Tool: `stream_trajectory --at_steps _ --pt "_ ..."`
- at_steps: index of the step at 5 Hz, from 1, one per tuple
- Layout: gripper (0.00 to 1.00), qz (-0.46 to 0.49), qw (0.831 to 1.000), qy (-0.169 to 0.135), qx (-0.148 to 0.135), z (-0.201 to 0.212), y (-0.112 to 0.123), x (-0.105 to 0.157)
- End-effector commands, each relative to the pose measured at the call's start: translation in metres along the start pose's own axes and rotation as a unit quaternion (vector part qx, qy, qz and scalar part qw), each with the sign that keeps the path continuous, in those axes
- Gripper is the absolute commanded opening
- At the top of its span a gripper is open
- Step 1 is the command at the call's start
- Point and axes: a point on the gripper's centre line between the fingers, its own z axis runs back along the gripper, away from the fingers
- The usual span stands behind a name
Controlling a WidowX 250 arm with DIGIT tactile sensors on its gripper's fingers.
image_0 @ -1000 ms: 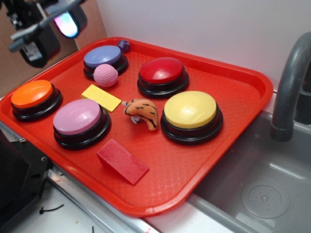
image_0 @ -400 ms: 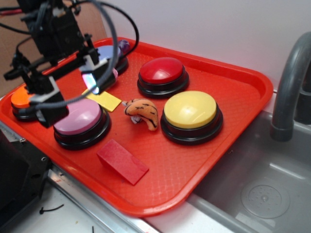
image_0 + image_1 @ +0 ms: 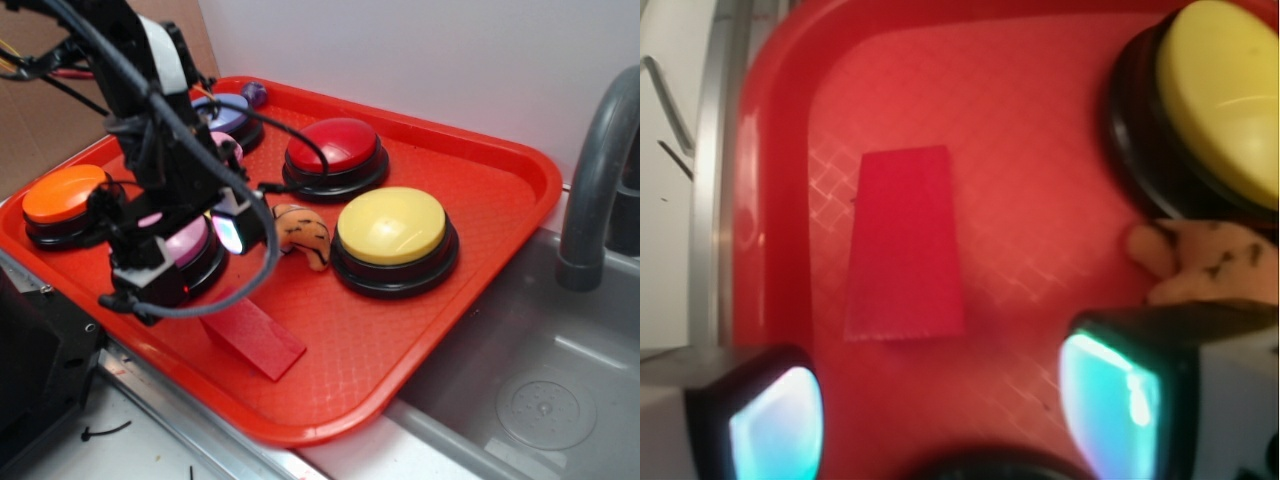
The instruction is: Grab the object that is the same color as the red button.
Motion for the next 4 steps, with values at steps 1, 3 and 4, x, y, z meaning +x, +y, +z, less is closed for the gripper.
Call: stream_trajectory --at_steps 1,3,4 --pt "1.00 0.000 1.000 0.020 -0.006 -0.020 0.002 -0.002" --pt "1.00 -0.006 0.999 0.021 -0.023 -0.028 -0.003 0.008" --pt "1.00 -0.013 1.000 0.003 -0.027 -0.019 -0.009 0.015"
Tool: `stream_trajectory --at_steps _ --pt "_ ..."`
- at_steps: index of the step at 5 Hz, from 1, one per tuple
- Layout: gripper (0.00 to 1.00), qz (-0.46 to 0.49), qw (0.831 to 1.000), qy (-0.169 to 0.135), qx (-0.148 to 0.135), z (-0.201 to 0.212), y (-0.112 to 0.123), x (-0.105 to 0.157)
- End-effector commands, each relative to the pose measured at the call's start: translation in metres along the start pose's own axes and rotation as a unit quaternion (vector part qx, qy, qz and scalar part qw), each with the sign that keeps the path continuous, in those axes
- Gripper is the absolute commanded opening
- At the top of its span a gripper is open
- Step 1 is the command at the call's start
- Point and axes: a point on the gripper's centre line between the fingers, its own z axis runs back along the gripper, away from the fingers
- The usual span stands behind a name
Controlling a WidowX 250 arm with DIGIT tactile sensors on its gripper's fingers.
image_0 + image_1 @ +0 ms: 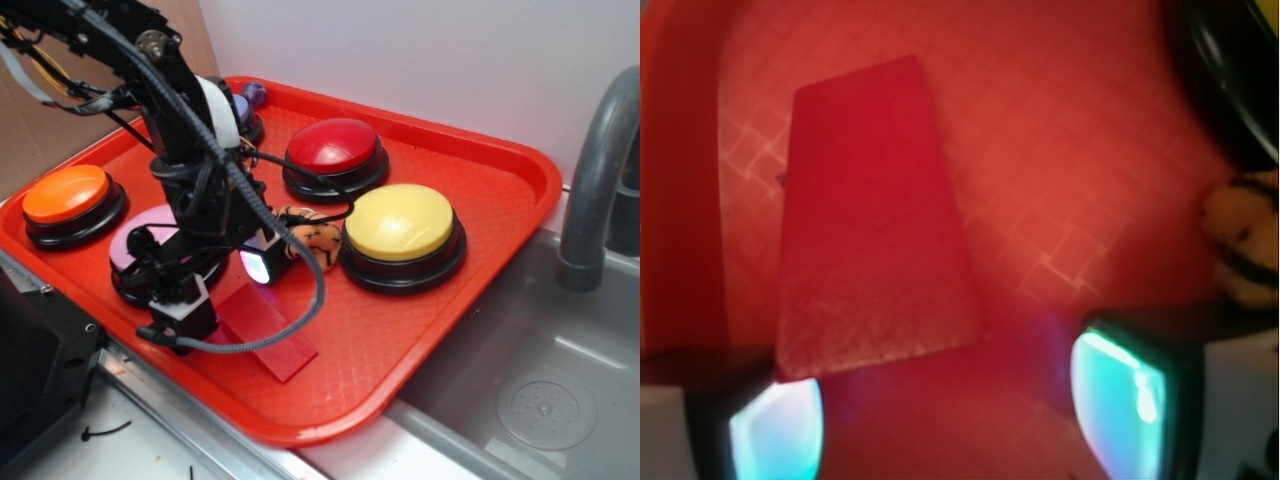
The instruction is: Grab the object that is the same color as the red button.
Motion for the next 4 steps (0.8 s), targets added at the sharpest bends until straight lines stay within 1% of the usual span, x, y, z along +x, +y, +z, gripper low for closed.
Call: stream_trajectory --at_steps 1,2,4 --pt "1.00 -0.020 0.999 -0.028 0.004 0.018 -0.016 0.013" --pt "1.00 -0.030 0.999 -0.028 0.007 0.018 -0.021 0.017" --pt "1.00 -0.025 1.000 -0.015 0.010 0.002 -0.011 0.023"
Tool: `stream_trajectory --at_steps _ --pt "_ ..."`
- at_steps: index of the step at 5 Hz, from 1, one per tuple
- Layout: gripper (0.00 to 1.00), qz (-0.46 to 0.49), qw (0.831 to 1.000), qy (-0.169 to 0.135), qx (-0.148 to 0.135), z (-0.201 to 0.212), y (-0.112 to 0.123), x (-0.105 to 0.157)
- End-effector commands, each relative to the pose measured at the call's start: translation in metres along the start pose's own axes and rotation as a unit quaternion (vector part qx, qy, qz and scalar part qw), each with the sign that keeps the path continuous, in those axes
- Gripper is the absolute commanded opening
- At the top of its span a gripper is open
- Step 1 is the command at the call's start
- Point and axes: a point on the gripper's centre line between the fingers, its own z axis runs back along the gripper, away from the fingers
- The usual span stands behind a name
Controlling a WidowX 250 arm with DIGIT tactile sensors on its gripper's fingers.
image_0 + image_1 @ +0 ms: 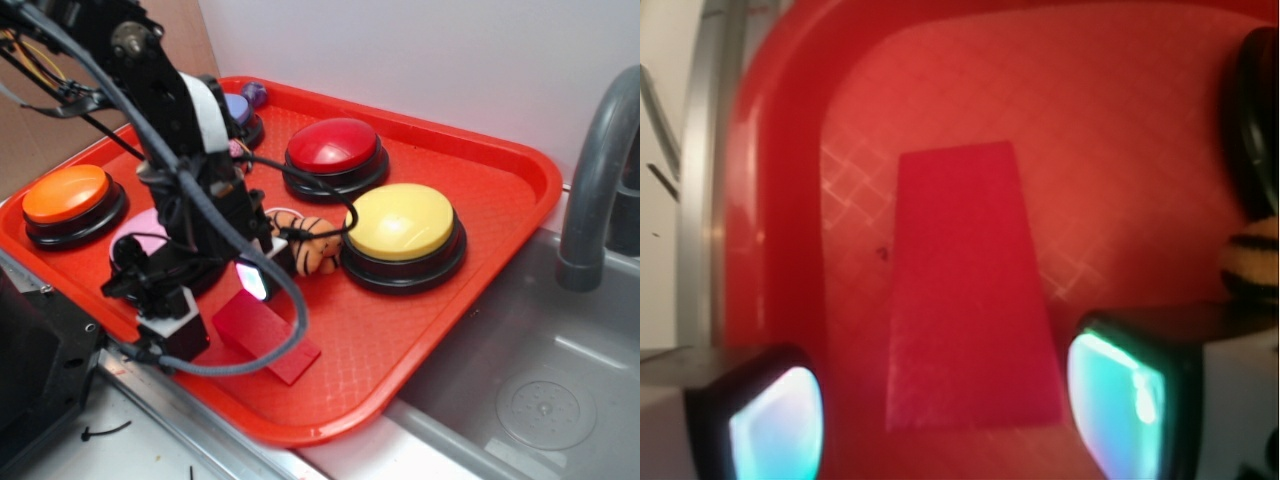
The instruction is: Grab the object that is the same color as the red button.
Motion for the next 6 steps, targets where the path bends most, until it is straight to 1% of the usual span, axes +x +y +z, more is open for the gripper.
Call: stream_trajectory --at_steps 1,2,3,4,5,6 --pt "1.00 0.009 1.000 -0.001 0.022 -0.011 0.011 0.009" --pt "0.00 0.017 0.999 0.009 0.028 -0.015 0.014 0.009" --pt "0.00 0.019 0.999 0.004 0.025 -0.014 0.016 0.006" --pt "0.00 0.024 0.999 0.007 0.024 -0.015 0.018 0.004" --pt "0.00 0.101 0.994 0.028 0.035 0.005 0.020 0.002" --pt "0.00 0.219 0.972 0.024 0.078 0.040 0.019 -0.001"
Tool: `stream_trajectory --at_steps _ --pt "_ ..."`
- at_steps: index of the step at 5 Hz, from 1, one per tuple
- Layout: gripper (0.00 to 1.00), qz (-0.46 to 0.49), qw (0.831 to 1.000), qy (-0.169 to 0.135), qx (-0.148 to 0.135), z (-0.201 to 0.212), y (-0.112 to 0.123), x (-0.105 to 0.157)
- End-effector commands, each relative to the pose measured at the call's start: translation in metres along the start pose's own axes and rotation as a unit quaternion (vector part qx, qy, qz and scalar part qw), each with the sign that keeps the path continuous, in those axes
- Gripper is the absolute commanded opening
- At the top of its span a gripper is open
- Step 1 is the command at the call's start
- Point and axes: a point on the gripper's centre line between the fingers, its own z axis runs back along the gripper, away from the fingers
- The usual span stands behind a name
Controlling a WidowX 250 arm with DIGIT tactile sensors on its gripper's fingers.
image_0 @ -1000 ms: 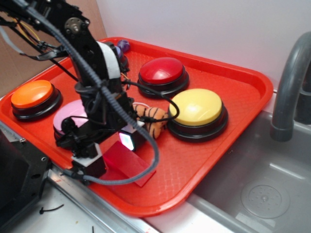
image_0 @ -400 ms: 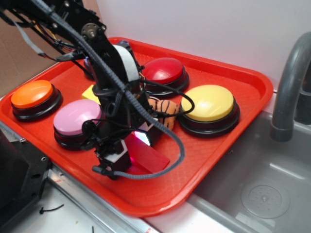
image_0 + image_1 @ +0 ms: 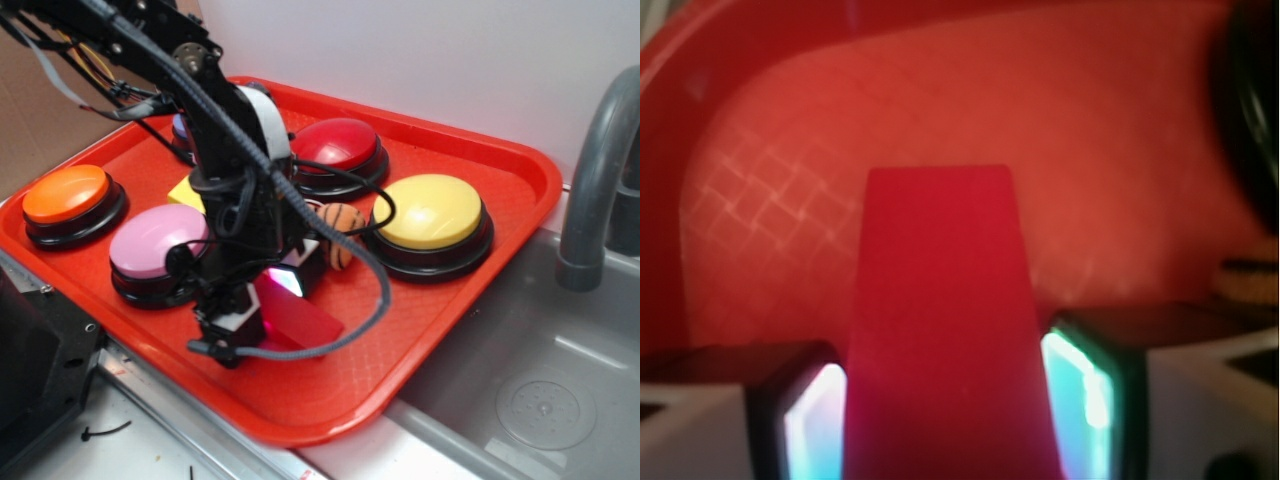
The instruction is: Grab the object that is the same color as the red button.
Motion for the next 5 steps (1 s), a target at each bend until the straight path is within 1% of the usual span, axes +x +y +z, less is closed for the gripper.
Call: stream_trajectory --at_steps 1,2,3,4,5 --pt "0.00 0.238 0.967 -0.029 0.081 0.094 0.010 -0.010" --pt "0.00 0.357 0.929 -0.024 0.091 0.121 0.016 -0.014" --pt "0.00 0.471 0.878 -0.031 0.083 0.153 0.024 -0.015" --pt "0.00 0.580 0.812 -0.050 0.043 0.175 0.033 -0.019" --pt "0.00 0.657 0.750 -0.075 0.006 0.188 0.043 -0.029"
